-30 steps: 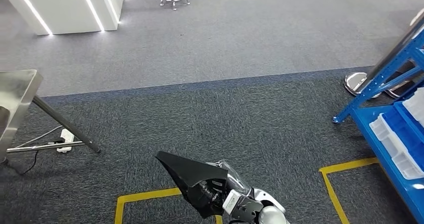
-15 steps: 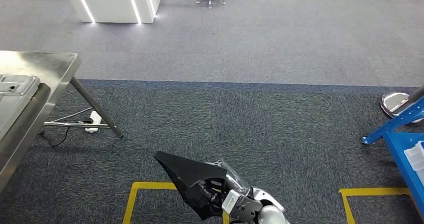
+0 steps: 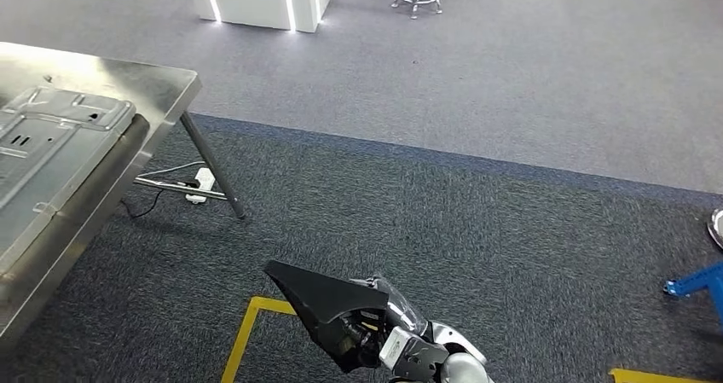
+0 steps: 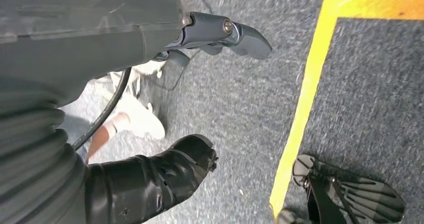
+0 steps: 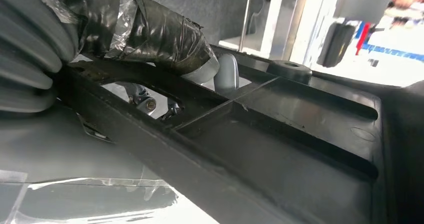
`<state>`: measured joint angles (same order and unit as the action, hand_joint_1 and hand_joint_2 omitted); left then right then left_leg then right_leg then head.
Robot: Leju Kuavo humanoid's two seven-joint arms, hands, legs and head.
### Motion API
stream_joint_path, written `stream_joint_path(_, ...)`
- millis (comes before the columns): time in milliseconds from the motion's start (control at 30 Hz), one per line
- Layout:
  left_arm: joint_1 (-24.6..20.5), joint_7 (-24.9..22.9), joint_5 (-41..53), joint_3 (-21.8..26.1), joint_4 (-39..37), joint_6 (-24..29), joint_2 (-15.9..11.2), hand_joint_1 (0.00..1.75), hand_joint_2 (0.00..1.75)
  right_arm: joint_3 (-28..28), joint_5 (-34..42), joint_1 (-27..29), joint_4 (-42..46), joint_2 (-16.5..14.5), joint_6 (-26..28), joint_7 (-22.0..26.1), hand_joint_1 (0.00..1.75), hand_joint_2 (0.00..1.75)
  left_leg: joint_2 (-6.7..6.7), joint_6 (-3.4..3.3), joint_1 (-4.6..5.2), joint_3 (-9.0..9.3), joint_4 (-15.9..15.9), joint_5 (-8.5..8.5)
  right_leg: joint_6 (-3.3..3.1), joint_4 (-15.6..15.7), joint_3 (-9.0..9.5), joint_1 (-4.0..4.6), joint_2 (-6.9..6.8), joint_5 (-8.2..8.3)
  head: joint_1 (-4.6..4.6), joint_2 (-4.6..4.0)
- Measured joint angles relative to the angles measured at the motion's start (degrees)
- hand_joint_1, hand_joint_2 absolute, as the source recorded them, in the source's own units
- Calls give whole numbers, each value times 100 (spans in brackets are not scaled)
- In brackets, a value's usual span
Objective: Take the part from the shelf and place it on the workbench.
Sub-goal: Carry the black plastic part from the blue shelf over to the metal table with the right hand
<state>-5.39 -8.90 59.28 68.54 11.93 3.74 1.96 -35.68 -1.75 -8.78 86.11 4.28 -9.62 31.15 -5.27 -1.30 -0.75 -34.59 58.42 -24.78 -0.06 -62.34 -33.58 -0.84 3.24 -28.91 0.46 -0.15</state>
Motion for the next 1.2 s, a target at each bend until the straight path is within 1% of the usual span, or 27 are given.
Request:
stream_joint_path(33,-3,1,4,-1,0,0,2,0,175,1,-3,1,4,2,-1,2,173,175,-59,28,-5,-23,11,4,-13,193,74,3,110,53,-1,0)
stream_joint_path(67,0,1,8,-1,0,-2,3,0,175,1,-6,2,8,4,-1,4,173,175,-114,62,-14,-48,12,12,-21,254,90,13,167,37,-1,0)
stream_joint_path(133,18,1,13,-1,0,-5,0,0,175,1,-10,0,16,4,-2,8,173,175,-234,146,-30,-81,-16,42,-51,289,104,25,75,57,-1,0)
stream_joint_path(167,29,1,15,0,-1,-9,1,0,175,1,-11,-3,22,4,-3,8,173,175,-205,176,-32,-89,-5,34,-80,321,131,15,8,73,-1,0)
stream_joint_path(233,23,4,18,0,-2,-13,4,0,175,1,-13,-7,39,2,-4,12,173,175,59,219,-19,-214,272,-137,-146,391,185,-13,-150,107,-7,0)
stream_joint_path(267,10,8,20,-1,-2,-15,7,0,175,1,-14,-7,44,2,-4,13,173,175,246,235,-17,-354,587,-307,-166,404,195,-5,-236,110,-9,0)
stream_joint_path(300,-4,11,21,-1,-2,-15,6,0,175,1,-14,-4,46,2,-5,14,173,175,366,257,-19,-535,968,-491,-181,404,196,6,-323,107,-11,0)
stream_joint_path(333,-12,15,21,-2,-2,-15,5,0,175,1,-15,-1,45,3,-7,14,173,175,426,277,-24,-697,1310,-625,-187,400,192,15,-410,101,-10,0)
stream_joint_path(367,-10,16,21,-2,-2,-15,4,0,175,1,-16,1,43,4,-8,13,173,175,458,292,-29,-781,1503,-668,-190,394,190,20,-492,94,-11,0)
stream_joint_path(400,-1,16,22,-2,-2,-15,4,0,175,1,-17,-1,42,5,-10,13,173,175,479,298,-32,-754,1478,-605,-190,387,188,22,-566,86,-10,0)
stream_joint_path(433,8,16,22,-2,-2,-15,4,0,175,1,-17,-7,42,4,-11,12,173,175,514,293,-33,-608,1227,-457,-183,380,191,22,-634,76,-11,0)
stream_joint_path(467,13,15,23,-2,-2,-14,2,0,175,1,-20,-16,43,1,-12,10,173,175,610,276,-27,-381,829,-281,-170,374,199,27,-695,64,-11,0)
stream_joint_path(533,-1,15,23,-2,-2,-13,-2,0,175,1,-26,-37,46,-7,-15,7,173,175,836,203,14,-12,158,-78,-122,362,218,56,-809,32,-9,0)
stream_joint_path(567,-9,15,23,-2,-2,-13,-3,0,175,1,-29,-47,49,-10,-16,6,173,175,903,162,36,62,8,-56,-94,361,229,69,-861,20,-7,0)
stream_joint_path(633,-9,15,23,-2,-2,-13,-4,0,175,1,-31,-65,53,-18,-17,5,173,175,820,89,52,53,-40,-48,-35,375,257,75,-964,5,-3,0)
stream_joint_path(667,-1,15,23,-2,-2,-13,-4,0,175,1,-31,-76,54,-24,-17,4,173,175,762,56,42,59,-65,-32,0,364,268,67,-949,-16,-4,0)
stream_joint_path(733,4,15,23,-3,-2,-13,-4,0,175,0,-31,-89,58,-34,-18,6,173,175,657,-13,15,81,-118,10,51,135,183,50,-724,-199,-1,0)
stream_joint_path(800,-6,15,23,-4,-2,-13,-3,0,175,1,-31,-85,54,-33,-17,7,173,175,548,-54,13,79,-127,28,65,-550,-138,34,-441,-568,3,0)
stream_joint_path(833,-11,15,23,-4,-2,-13,-3,0,175,1,-31,-78,48,-31,-17,4,173,175,482,-62,18,73,-124,30,67,-935,-330,32,-382,-720,4,0)
stream_joint_path(867,-13,15,23,-4,-2,-13,-3,0,175,1,-31,-71,43,-29,-17,2,173,175,408,-65,22,71,-118,29,70,-1201,-474,31,-355,-775,4,0)
stream_joint_path(900,-12,15,23,-4,-2,-13,-4,0,175,1,-31,-67,39,-28,-17,1,173,175,330,-64,24,70,-107,27,68,-1253,-524,26,-343,-708,4,0)
stream_joint_path(933,-11,15,23,-4,-2,-13,-4,0,175,1,-31,-65,39,-28,-17,0,173,175,259,-60,24,71,-94,24,64,-1116,-484,19,-334,-555,4,0)
stream_joint_path(1000,-9,15,23,-4,-2,-13,-5,0,175,1,-31,-67,40,-28,-17,0,173,175,140,-43,22,71,-59,11,48,-530,-244,2,-264,-165,4,0)
stream_joint_path(1033,-11,16,23,-4,-2,-14,-4,0,175,1,-31,-70,40,-28,-17,0,173,175,87,-26,26,60,-35,0,39,-225,-117,-7,-140,-45,3,0)
stream_joint_path(1100,-14,17,23,-4,-2,-15,-2,0,175,1,-31,-73,42,-28,-17,-2,173,175,-27,26,24,13,8,-10,23,185,41,-12,46,80,2,0)
stream_joint_path(1133,-9,18,23,-4,-2,-15,-1,0,175,1,-31,-74,42,-28,-17,-4,173,175,-79,60,20,-10,13,-5,14,229,51,-4,77,62,2,0)
stream_joint_path(1200,15,19,23,-4,-2,-14,-1,0,175,1,-31,-78,45,-32,-17,-9,173,175,-152,130,-3,-33,6,8,-35,268,78,1,-39,90,2,0)
